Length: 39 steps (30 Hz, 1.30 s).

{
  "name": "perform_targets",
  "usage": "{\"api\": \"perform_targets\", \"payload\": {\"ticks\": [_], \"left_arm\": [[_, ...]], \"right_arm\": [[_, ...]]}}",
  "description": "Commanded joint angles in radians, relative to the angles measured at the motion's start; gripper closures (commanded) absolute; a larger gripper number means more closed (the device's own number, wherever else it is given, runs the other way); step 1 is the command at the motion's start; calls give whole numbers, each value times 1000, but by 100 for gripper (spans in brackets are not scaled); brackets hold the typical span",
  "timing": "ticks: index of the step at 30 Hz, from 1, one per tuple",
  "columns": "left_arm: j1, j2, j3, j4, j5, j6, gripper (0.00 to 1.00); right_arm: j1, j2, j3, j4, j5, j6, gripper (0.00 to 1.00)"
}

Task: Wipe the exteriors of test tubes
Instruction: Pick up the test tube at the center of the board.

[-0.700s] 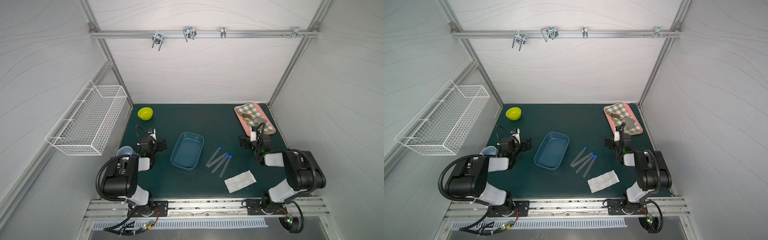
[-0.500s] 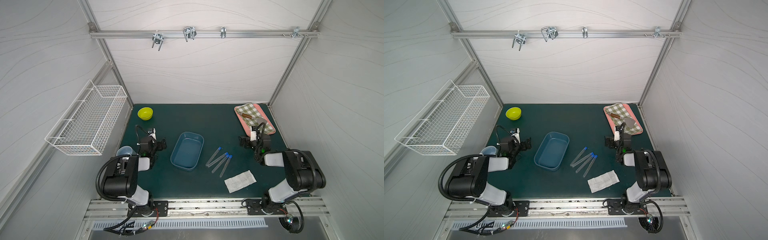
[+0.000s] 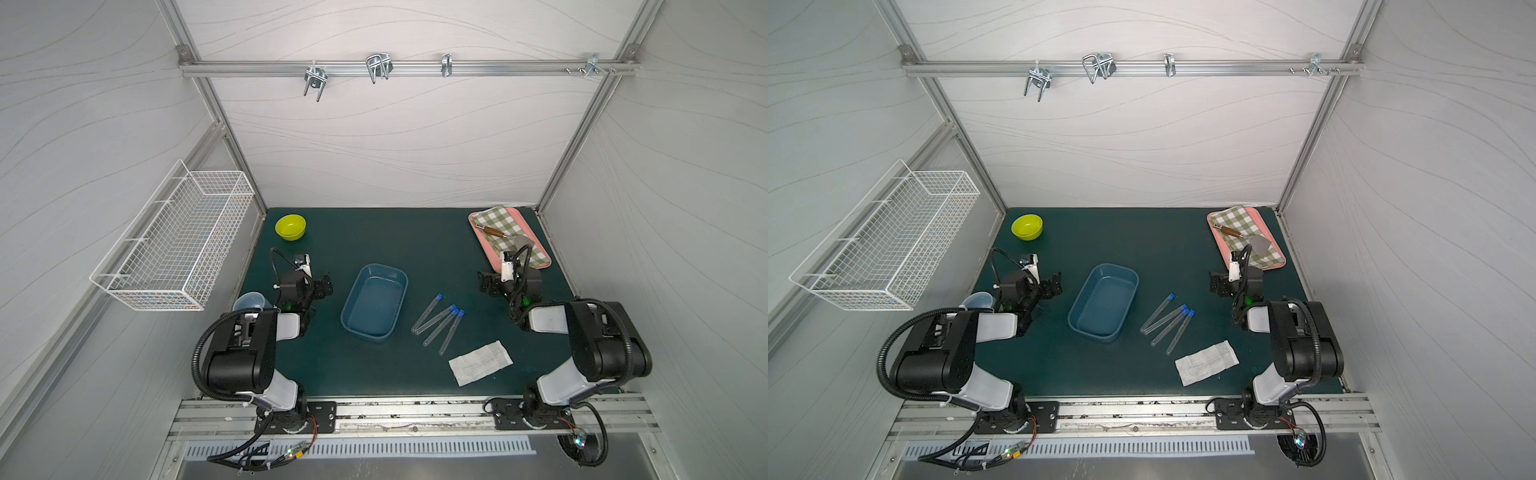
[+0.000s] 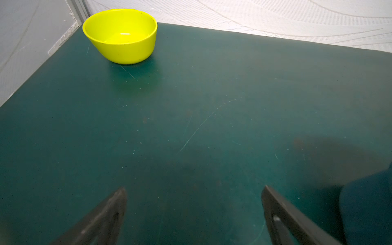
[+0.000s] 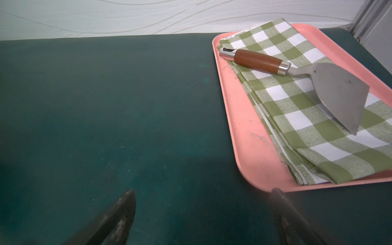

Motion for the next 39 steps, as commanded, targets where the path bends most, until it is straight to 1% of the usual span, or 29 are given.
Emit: {"api": "perform_targets", "payload": {"ticks": [1,17,18,19,20,21,22,23,24,26,27,29,33,36,39], "left_arm": [[6,12,33,48,-12,3,0],[6,3,28,58,-22,0,0],[7,-12,48,24,-31,-2,0],[7,-36,80,-54,-31,-7,0],[9,-64,132,-174,-15,-7,0],[9,-99,183,-303,11,-2,0],[9,-121,218,-386,31,-2,0],[9,-142,247,-448,54,-6,0],[7,-167,266,-485,74,-15,0],[8,-212,301,-561,98,-29,0],[7,-237,320,-602,104,-38,0],[6,-283,349,-673,100,-53,0],[4,-381,379,-776,98,-62,0],[-8,-441,401,-857,113,-76,0],[-47,-495,427,-941,118,-63,0]], "right_arm": [[-8,16,14,27,-17,-22,1],[-9,10,9,33,-16,-24,1],[-6,7,6,36,-2,-22,1],[-4,4,5,37,19,-17,1],[-2,-7,7,28,43,-7,1],[6,-37,21,-21,58,-6,1],[17,-75,49,-113,75,-15,1],[38,-122,104,-257,105,-15,1],[59,-160,172,-423,124,-9,1],[114,-210,287,-665,182,16,1],[147,-234,336,-769,196,35,1],[205,-273,404,-913,189,67,1],[293,-318,479,-1104,148,165,1],[316,-341,480,-1191,89,253,1],[322,-380,447,-1242,50,312,1]]}}
